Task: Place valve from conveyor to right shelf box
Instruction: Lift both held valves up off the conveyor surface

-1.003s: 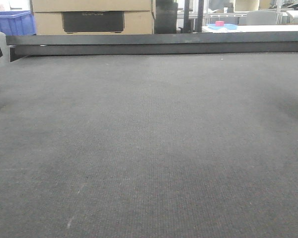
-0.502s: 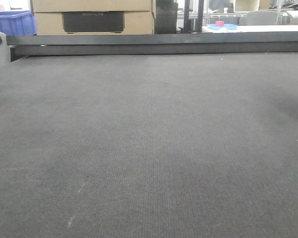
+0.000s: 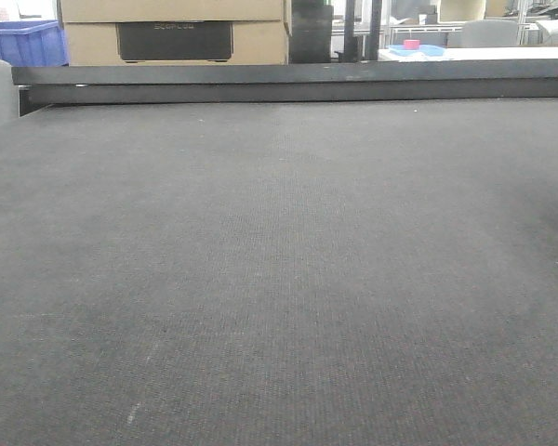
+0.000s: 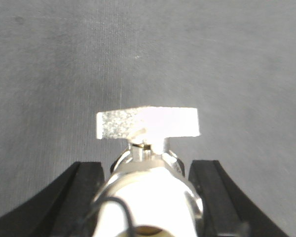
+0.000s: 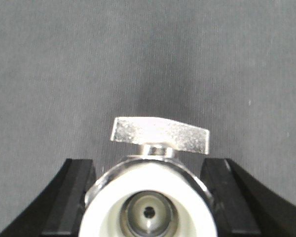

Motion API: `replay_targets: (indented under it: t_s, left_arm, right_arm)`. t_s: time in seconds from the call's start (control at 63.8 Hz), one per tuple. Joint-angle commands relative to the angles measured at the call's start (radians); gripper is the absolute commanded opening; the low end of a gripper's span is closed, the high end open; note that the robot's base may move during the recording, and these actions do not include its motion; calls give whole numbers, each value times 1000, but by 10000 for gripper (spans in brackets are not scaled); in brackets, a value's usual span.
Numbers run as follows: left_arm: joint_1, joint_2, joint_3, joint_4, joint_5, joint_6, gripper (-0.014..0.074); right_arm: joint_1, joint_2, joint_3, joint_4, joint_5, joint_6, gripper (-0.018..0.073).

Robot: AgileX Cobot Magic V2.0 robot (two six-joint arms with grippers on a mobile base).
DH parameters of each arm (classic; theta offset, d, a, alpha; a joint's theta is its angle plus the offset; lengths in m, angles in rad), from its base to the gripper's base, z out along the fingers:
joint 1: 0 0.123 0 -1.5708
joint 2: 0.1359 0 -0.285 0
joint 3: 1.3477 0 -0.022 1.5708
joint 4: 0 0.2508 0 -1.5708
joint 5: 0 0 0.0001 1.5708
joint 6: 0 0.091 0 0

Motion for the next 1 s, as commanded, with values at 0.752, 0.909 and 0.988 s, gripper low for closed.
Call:
replay_targets:
  t_s: [0.752,0.909,0.988]
  left_arm:
    - [-90,-711,214,1,-255,-2,-111]
    - [-90,-760,214,1,-284,-2,-111]
    - [-90,-773,214,1,-286,-2,-111]
  right_arm:
    - [-2,-667,175,3,-225,-6,-153]
    - [-2,-707,139,3,-246,-6,-153]
    - [-2,-709,115,3,-244,-6,-153]
